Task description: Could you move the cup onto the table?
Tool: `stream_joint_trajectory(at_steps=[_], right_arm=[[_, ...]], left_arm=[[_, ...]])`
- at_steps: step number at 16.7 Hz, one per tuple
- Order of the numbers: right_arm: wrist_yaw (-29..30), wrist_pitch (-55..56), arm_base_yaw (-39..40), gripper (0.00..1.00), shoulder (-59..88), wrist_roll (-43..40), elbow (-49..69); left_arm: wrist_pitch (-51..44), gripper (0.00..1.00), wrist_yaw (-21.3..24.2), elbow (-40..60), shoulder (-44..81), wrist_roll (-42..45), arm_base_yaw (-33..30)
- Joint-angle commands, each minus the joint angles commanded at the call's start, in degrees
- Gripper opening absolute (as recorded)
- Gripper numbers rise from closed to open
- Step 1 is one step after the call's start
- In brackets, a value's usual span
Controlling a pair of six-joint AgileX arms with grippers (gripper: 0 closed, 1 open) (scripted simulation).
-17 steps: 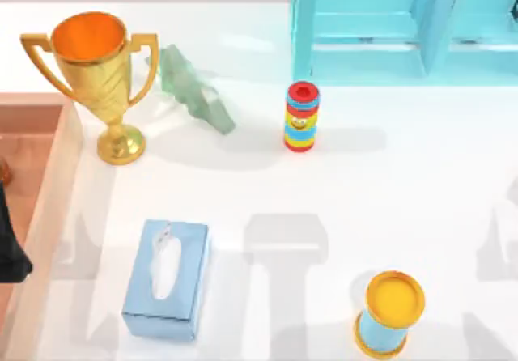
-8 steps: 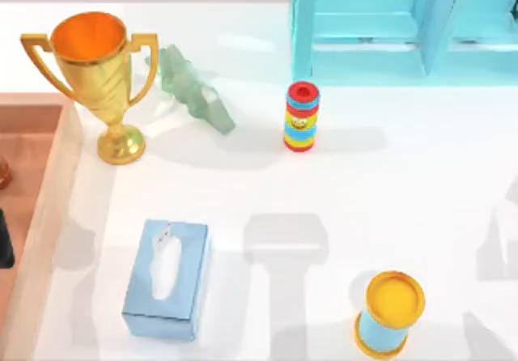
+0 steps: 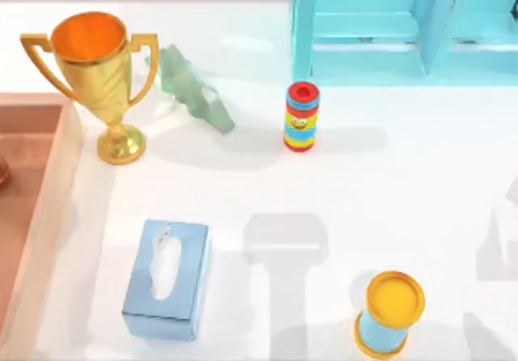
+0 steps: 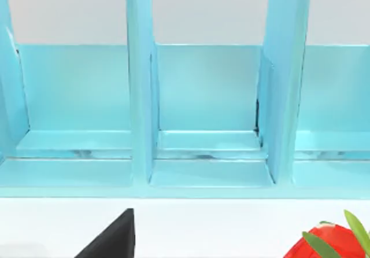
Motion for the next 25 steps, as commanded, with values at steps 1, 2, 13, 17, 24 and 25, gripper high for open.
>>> stream_joint_trajectory(at_steps=[1,2,13,17,24,25], right_arm=[[0.0,0.0,0.0,1.0,0.0,0.0,0.0],[0.0,0.0,0.0,1.0,0.0,0.0,0.0],[0.0,0.0,0.0,1.0,0.0,0.0,0.0],[0.0,0.0,0.0,1.0,0.0,0.0,0.0],[0.0,0.0,0.0,1.0,0.0,0.0,0.0],[0.0,0.0,0.0,1.0,0.0,0.0,0.0]], left_arm=[[-3.48,1.0,0.02,3.51,4.34,0.81,0.74],[-6.83,1.0,0.03,6.89,8.53,1.6,1.46],[-27.16,1.0,0.05,27.38,33.92,6.44,5.79],[-27.03,1.0,0.05,27.21,33.72,6.39,5.52],[-14.02,1.0,0.06,17.89,37.09,6.55,5.84],[-10.89,1.0,0.06,15.81,37.87,6.61,5.9]])
